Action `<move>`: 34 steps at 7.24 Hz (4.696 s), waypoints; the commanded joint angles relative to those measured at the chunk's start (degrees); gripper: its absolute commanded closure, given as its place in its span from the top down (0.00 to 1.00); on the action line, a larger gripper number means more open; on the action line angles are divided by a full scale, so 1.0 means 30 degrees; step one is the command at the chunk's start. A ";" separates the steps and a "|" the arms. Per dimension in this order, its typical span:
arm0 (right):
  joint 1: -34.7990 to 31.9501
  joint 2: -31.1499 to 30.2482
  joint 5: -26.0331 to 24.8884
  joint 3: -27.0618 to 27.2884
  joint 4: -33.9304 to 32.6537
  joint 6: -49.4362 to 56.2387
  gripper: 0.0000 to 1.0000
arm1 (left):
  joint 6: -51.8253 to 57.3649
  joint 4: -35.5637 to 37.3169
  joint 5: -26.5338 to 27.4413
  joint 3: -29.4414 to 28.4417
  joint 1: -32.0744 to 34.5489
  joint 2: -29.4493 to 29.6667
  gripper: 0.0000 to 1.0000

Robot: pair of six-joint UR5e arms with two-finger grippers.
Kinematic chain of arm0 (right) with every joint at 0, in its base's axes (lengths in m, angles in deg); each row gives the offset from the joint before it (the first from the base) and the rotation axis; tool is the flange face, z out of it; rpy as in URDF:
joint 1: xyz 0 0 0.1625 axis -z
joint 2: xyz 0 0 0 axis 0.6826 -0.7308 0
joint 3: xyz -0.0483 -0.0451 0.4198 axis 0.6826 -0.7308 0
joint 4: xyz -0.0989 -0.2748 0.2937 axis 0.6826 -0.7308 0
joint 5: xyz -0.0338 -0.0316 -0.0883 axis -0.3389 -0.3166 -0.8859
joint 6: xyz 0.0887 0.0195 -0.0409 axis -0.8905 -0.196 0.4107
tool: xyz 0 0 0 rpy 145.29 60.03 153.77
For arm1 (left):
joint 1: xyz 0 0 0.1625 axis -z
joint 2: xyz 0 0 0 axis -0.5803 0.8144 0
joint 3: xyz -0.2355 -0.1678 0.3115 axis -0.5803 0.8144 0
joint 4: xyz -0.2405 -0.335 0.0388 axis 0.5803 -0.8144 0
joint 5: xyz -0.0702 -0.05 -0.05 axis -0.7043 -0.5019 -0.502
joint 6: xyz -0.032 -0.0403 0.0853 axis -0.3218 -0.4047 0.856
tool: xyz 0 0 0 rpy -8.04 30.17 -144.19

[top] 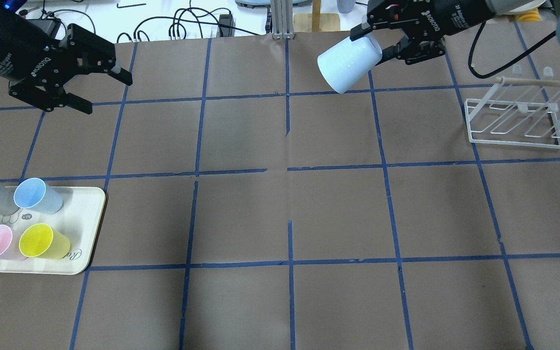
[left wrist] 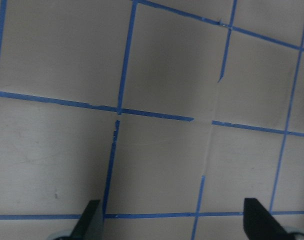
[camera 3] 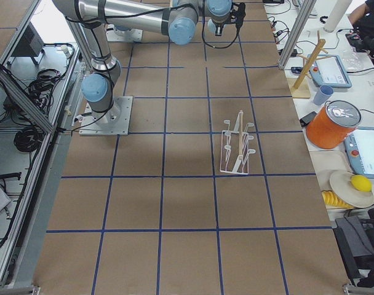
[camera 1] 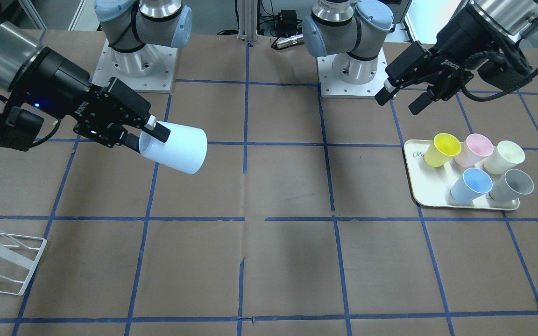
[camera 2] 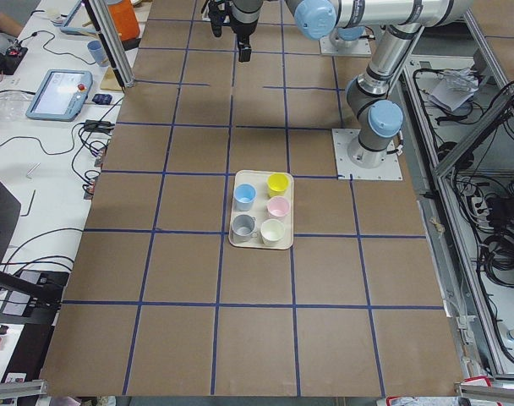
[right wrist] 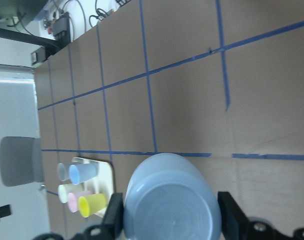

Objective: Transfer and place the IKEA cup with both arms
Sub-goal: 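Carry the cup toward the left gripper while the left arm reaches toward it, then close the left gripper on the cup's rim held by the right gripper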

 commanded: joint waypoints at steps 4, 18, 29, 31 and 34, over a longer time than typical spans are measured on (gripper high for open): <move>-0.0651 -0.0134 1.0458 0.4079 -0.0641 -0.4073 0.22 | 0.0194 0.0093 -1.1935 0.3073 -0.1043 -0.0970 1.00; -0.2234 -0.0075 1.1968 0.4201 -0.0406 -0.5711 0.20 | -0.0391 1.9635 -1.5299 1.0057 0.1565 -0.3171 1.00; -0.3055 -0.0046 1.1968 0.4172 -0.0641 -0.6564 0.35 | -0.0333 2.1100 -1.3747 0.9969 0.2180 -0.2642 0.64; -0.3055 -0.0046 1.1939 0.4172 -0.0641 -0.6564 0.35 | -0.0304 2.1159 -1.3776 0.9940 0.2180 -0.2671 0.55; -0.3055 -0.0046 1.1910 0.4172 -0.0641 -0.6593 0.36 | -0.0303 2.1452 -1.3747 0.9969 0.2180 -0.2672 0.07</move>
